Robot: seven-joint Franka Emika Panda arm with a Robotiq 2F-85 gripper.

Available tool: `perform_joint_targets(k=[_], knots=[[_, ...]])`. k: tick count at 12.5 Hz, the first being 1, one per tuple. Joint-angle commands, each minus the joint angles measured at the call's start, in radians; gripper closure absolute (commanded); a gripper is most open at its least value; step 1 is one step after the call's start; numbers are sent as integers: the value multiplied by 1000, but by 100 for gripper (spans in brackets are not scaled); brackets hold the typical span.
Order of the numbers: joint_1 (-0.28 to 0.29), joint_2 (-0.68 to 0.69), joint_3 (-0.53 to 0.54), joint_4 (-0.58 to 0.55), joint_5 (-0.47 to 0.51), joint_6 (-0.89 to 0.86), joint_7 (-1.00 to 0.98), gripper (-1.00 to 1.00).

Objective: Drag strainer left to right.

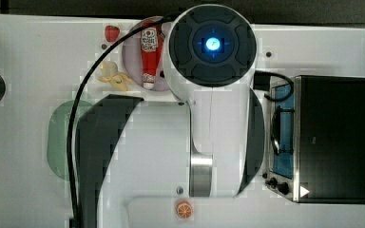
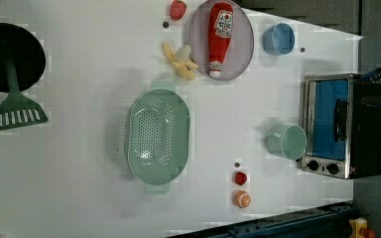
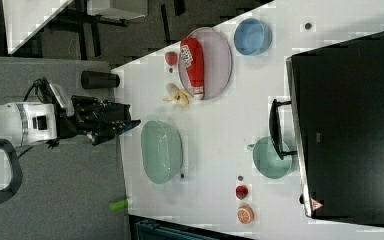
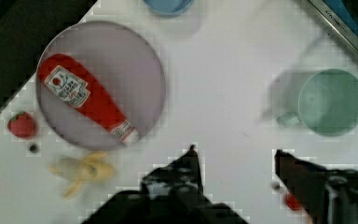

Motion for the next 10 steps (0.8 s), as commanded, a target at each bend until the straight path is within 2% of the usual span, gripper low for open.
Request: perform_joint_targets(k=[1,3,6,10], knots=[[9,-327,-50,-111,-30,-172,41,-58],[15,-318,-14,-111,-29,-171,42,-100],[28,-281,96,-111,-28,-159,77,-100],[32,-182,288,-113,-28,-92,301,-100]])
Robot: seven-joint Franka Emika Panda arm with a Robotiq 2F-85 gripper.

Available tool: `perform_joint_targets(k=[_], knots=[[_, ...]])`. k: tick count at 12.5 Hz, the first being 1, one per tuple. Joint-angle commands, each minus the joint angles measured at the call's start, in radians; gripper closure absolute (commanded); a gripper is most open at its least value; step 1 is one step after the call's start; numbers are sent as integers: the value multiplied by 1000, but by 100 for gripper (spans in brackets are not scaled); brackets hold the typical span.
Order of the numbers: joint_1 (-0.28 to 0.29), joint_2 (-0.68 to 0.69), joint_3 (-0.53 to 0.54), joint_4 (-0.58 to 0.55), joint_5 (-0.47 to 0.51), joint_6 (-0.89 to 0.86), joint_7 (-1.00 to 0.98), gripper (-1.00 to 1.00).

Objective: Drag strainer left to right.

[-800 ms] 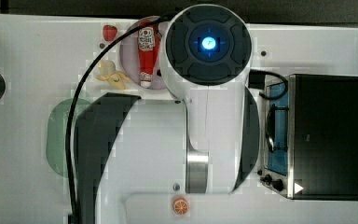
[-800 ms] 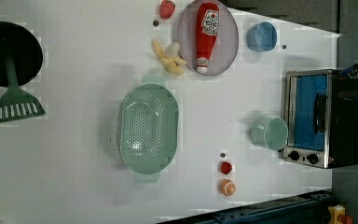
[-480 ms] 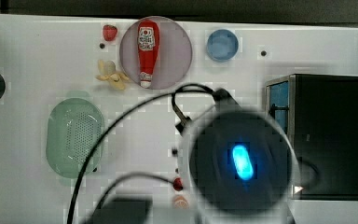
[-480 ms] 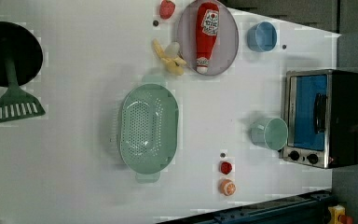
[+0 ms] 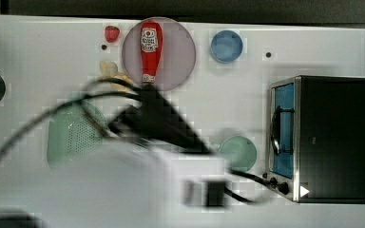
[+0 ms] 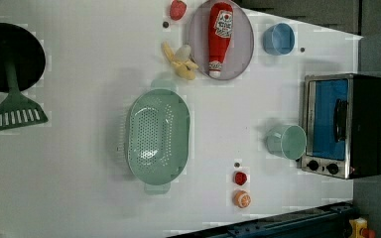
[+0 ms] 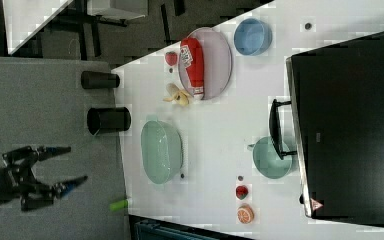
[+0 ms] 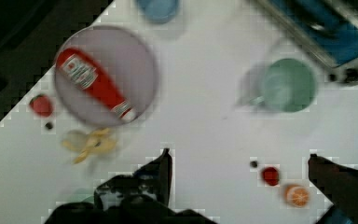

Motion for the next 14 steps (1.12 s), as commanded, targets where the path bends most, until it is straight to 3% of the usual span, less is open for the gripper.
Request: perform_joint_targets(k=[1,7,14], knots=[[42,158,164,-56,22,40,252,-100],[46,399,360,-87,20,242,724,-100],[67,681,382,-163,-3,573,1080,-100]])
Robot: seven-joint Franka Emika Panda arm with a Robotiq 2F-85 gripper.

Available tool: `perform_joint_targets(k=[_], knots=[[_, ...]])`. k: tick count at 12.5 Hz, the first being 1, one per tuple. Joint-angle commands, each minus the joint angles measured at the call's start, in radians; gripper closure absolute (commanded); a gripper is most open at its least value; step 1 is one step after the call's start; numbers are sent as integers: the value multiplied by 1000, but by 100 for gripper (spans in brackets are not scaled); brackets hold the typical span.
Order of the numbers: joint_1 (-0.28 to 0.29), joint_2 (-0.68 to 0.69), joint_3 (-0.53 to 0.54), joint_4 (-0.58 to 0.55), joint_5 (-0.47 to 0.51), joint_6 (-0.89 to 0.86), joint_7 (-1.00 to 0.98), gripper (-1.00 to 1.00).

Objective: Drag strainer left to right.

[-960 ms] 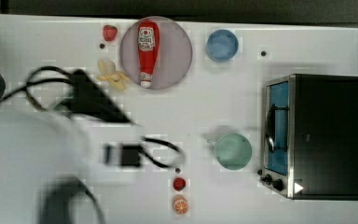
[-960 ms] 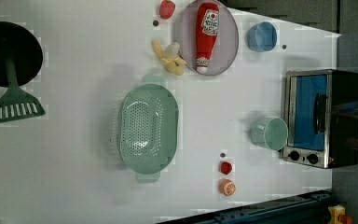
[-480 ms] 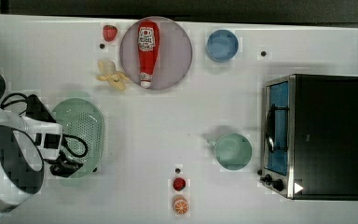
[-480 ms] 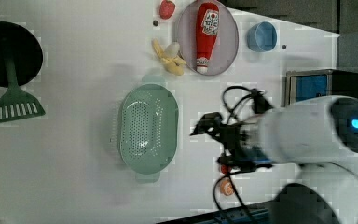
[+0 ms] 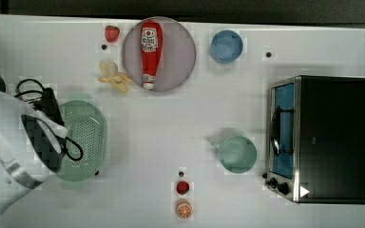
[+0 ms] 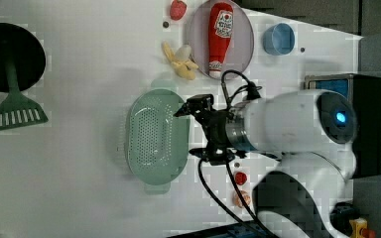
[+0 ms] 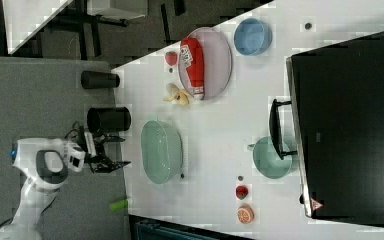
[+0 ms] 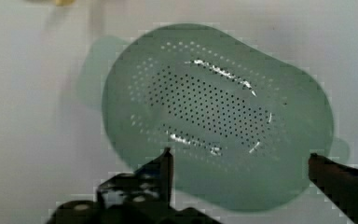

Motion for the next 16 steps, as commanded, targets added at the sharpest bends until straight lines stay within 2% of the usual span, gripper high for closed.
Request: perform_joint_targets(k=[1,3,6,9,16], knots=[[-7,99,-17,-49,-23,116,235,-100],[-5,170,-18,-61,-35,224,314,-100],[-5,240,-34,-93,-99,357,318,-100],[-5,258,-70,-146,-161,404,318,-100],[-8,260,-139,-196,-168,480,318,-100]])
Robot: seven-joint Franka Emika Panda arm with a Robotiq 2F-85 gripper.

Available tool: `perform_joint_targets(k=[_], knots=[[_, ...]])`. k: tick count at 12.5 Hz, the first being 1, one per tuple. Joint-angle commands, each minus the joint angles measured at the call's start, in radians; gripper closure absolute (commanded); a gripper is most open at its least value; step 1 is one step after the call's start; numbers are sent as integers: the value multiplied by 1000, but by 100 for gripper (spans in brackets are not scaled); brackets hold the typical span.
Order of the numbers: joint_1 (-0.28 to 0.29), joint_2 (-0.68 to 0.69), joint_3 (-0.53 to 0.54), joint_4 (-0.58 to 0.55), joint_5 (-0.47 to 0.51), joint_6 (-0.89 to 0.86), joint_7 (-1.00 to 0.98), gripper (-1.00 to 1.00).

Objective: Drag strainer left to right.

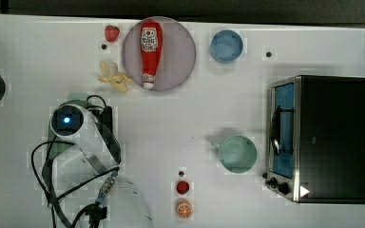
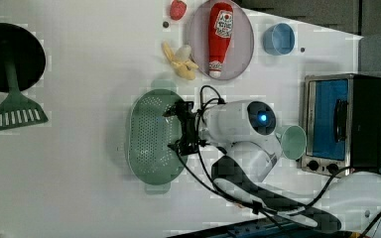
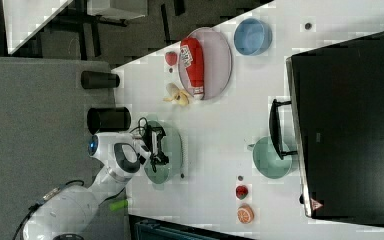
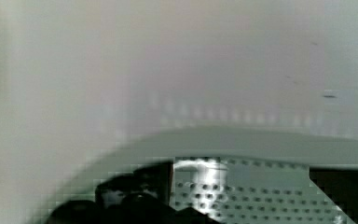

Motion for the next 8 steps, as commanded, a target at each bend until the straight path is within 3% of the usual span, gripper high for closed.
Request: perform_joint_targets(k=[1,8], knots=[[-13,-37,-18,-27,-11,12,49,-100],[-78,-122,-69,-130,-19,19,-19,-100]])
